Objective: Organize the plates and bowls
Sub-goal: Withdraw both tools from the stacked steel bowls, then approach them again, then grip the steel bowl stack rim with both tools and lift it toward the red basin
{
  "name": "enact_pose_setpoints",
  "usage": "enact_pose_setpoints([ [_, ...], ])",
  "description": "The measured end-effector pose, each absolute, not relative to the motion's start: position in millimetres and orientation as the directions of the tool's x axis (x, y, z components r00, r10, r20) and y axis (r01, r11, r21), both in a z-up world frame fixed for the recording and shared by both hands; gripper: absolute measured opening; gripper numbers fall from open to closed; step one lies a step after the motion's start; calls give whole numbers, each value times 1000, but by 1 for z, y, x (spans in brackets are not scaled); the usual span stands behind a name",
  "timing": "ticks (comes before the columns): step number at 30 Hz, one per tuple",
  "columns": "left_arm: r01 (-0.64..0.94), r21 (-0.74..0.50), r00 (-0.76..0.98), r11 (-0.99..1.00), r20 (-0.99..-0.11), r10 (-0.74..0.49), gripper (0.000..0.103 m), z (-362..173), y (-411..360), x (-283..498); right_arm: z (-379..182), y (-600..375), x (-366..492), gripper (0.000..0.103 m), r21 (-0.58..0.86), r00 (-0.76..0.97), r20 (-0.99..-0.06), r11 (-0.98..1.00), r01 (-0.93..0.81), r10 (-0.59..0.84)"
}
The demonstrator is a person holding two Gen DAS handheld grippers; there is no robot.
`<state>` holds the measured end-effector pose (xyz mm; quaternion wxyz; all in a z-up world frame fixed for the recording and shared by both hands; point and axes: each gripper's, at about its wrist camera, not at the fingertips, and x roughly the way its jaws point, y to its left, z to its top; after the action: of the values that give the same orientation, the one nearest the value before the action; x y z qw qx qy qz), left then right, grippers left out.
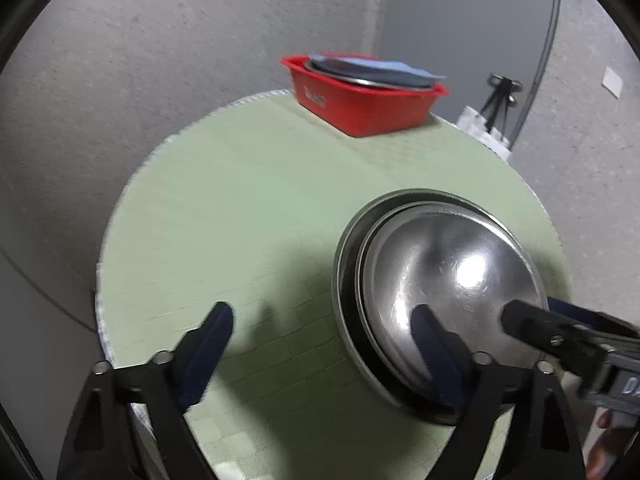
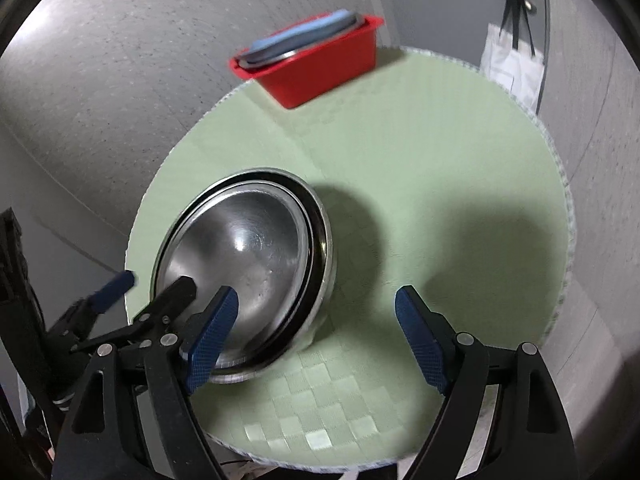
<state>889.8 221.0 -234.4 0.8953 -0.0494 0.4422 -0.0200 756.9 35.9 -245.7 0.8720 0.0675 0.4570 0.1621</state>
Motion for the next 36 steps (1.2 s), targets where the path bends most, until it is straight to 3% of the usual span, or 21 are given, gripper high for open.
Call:
enact_pose_setpoints([
  [4, 55, -136, 589, 989, -796, -142, 66, -240, 226, 911, -258, 43, 769, 68, 290, 496, -795, 937, -195, 350],
  [7, 117, -174, 569, 978, -795, -209, 56, -246, 230, 928, -265, 45, 776, 53, 324, 470, -803, 930, -172, 366],
  [8, 135, -179, 566, 975, -793, -224, 50, -246, 230, 931, -268, 47, 779, 41, 333, 461, -806, 928, -166, 372],
  [10, 199, -181, 558, 963, -787, -264, 36, -248, 228, 942, -269, 48, 780, 42, 346, 461, -803, 925, -155, 378],
  [17, 214, -201, 538, 956, -792, -287, 37, -253, 235, 970, -264, 42, 782, 35, 363, 469, -802, 926, -106, 368],
  [24, 231, -207, 591, 951, -746, -306, 37, -219, 236, 992, -238, 38, 789, 34, 353, 504, -787, 930, -105, 356],
  [36, 183, -221, 721, 958, -632, -283, 37, -127, 241, 1075, -128, 40, 870, 34, 316, 604, -694, 919, -233, 392],
])
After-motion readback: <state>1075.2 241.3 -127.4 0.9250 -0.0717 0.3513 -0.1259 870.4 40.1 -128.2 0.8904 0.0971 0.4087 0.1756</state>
